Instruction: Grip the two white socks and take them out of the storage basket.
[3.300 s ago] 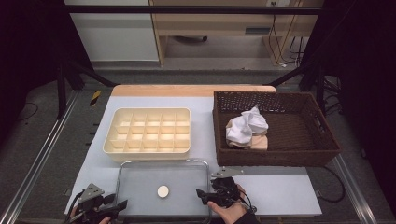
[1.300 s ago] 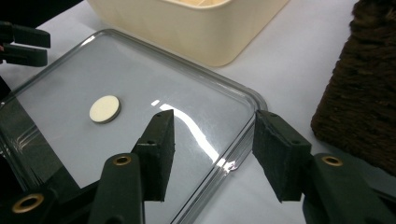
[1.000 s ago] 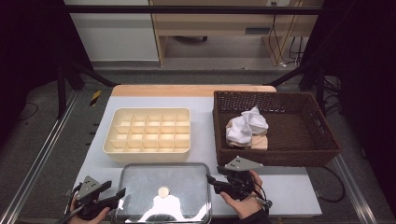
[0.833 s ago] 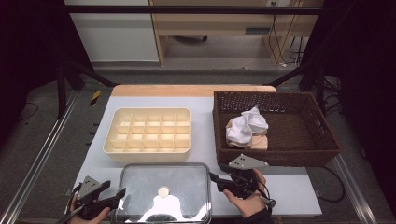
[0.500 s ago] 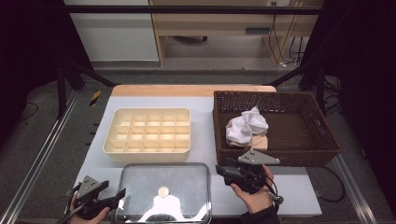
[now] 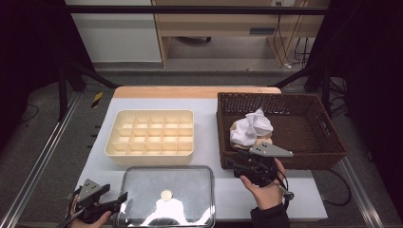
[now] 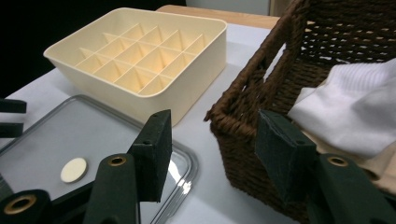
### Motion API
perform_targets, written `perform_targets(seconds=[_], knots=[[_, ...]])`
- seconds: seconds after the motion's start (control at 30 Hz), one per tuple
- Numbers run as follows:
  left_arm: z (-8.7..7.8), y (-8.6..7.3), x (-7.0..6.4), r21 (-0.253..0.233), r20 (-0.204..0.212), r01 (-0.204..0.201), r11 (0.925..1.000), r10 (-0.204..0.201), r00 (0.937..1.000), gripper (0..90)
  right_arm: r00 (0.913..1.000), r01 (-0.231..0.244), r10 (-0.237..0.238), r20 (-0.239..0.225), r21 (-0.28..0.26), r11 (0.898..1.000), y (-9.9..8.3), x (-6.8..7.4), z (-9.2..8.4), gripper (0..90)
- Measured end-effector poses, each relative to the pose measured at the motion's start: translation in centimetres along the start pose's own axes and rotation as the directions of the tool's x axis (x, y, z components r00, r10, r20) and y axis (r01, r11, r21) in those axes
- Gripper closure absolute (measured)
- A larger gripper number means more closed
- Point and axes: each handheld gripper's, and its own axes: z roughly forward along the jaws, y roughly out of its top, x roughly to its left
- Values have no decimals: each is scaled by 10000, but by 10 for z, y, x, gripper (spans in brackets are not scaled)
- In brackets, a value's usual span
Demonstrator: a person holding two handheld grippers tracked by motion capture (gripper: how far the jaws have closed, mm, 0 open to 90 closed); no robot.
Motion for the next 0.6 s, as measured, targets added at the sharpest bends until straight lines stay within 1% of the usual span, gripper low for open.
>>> perform_targets(seconds=[0.03, 0.07, 0.1, 0.13, 0.2, 0.23, 0.27, 0.3, 0.33, 0.4, 0.53, 0.6], knots=[[0, 0, 0, -34, -14, -1, 10000, 1, 10000, 228, 9999, 88, -87, 141, -78, 9999, 5, -2, 0, 465], [-1, 0, 0, -80, 3, 28, 10000, -28, 10000, 228, 9999, 88, -87, 141, -78, 9999, 5, -2, 0, 465], [-1, -1, 0, -67, 15, -28, 10000, 28, 10000, 228, 9997, 117, -115, 229, -93, 9999, 8, -2, 0, 465], [-1, -1, 0, -95, 23, -1, 10000, 2, 10000, 228, 9995, 147, -143, 285, -137, 9998, 11, -3, 0, 464], [-1, -1, 0, -110, 39, 42, 9999, -42, 10000, 224, 9993, 122, -114, 361, -209, 9997, 18, -6, -1, 460], [-1, -1, 0, -87, 38, 59, 9999, -59, 10000, 220, 9990, 98, -87, 445, -233, 9997, 25, -8, -1, 460], [-1, -1, 1, -67, 43, 60, 10000, -59, 10000, 220, 9990, 98, -87, 445, -233, 9997, 25, -8, -1, 460], [-1, -1, 1, -65, 62, 56, 10000, -55, 10000, 219, 9985, 132, -114, 534, -335, 9994, 32, -11, 0, 460], [-1, -1, 1, -73, 64, 66, 10000, -65, 10000, 219, 9985, 132, -114, 534, -335, 9994, 32, -11, 0, 460], [-1, -1, 1, -62, 60, 58, 10000, -57, 10000, 220, 9973, 94, -61, 729, -447, 9990, 40, -15, 2, 460], [-1, -1, 0, -72, 35, 59, 10000, -58, 10000, 223, 9966, 36, 8, 821, -527, 9986, 47, -20, 4, 454], [-1, -1, 0, -74, 10, 67, 10000, -67, 10000, 225, 9946, 30, 24, 1039, -514, 9987, 53, -26, 8, 453]])
